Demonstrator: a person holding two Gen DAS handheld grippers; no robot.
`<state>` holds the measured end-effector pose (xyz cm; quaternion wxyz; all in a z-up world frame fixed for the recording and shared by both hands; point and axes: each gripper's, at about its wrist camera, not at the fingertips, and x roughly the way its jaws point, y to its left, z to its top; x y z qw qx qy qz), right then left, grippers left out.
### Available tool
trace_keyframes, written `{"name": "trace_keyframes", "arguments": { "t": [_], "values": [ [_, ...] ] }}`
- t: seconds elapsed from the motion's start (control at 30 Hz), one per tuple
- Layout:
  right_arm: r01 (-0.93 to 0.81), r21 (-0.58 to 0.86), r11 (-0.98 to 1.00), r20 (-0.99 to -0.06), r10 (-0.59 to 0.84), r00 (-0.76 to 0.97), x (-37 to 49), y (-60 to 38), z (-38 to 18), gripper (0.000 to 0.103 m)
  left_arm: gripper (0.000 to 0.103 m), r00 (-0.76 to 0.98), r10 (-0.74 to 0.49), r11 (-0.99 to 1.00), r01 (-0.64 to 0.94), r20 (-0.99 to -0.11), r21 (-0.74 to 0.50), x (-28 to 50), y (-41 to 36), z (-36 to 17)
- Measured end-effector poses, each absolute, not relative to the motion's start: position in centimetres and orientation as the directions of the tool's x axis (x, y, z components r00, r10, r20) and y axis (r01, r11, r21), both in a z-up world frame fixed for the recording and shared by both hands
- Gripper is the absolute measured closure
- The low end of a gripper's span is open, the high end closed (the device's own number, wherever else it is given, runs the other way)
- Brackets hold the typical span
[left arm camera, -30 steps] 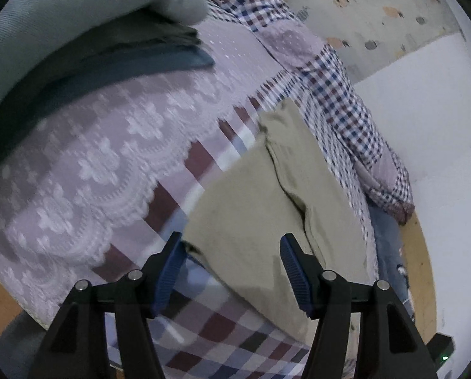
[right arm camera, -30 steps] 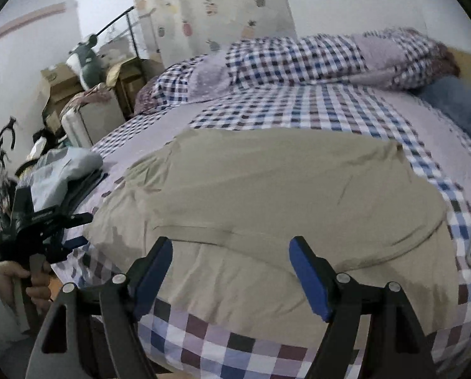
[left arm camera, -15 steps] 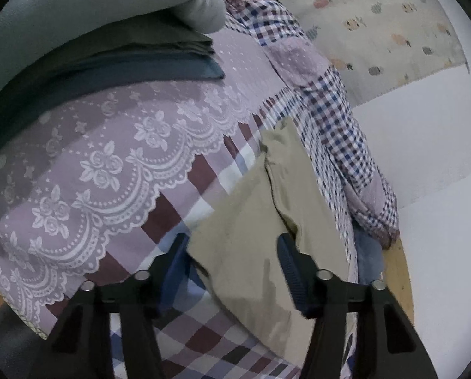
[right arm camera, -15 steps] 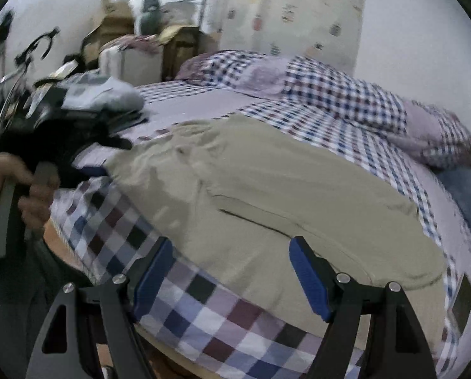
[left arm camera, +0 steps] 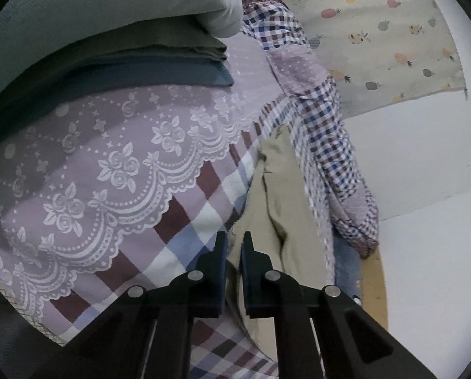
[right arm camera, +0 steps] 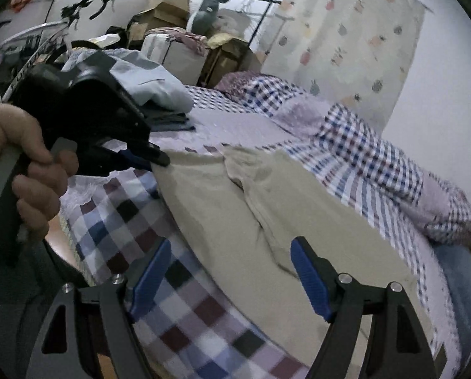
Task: Fold clothes
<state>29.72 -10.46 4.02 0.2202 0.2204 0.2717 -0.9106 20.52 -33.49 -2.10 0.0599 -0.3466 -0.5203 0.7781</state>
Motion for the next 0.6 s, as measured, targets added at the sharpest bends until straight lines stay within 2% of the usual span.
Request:
{"name": "trace_keyframes", "arguments": {
  "t": [0.43,0.6],
  "values": [
    [0.382,-0.656,-0.652,-0.386,-0.145,-0.911,25.6,-18.5,0.5,0.020,0.098,-0.774,0.561,-0.323,0.124,-0.295,-0.938,20.3,-34.3,-0.7],
    [0.352,-0.658,-0.666,-0.388,-0.101,-0.916,22.1,-19.1,0.6,0.022,0.099,-0.780,0.571,-0.295,0.095,-0.255,-0.951,20.0,-34.8,-0.2]
  ]
}}
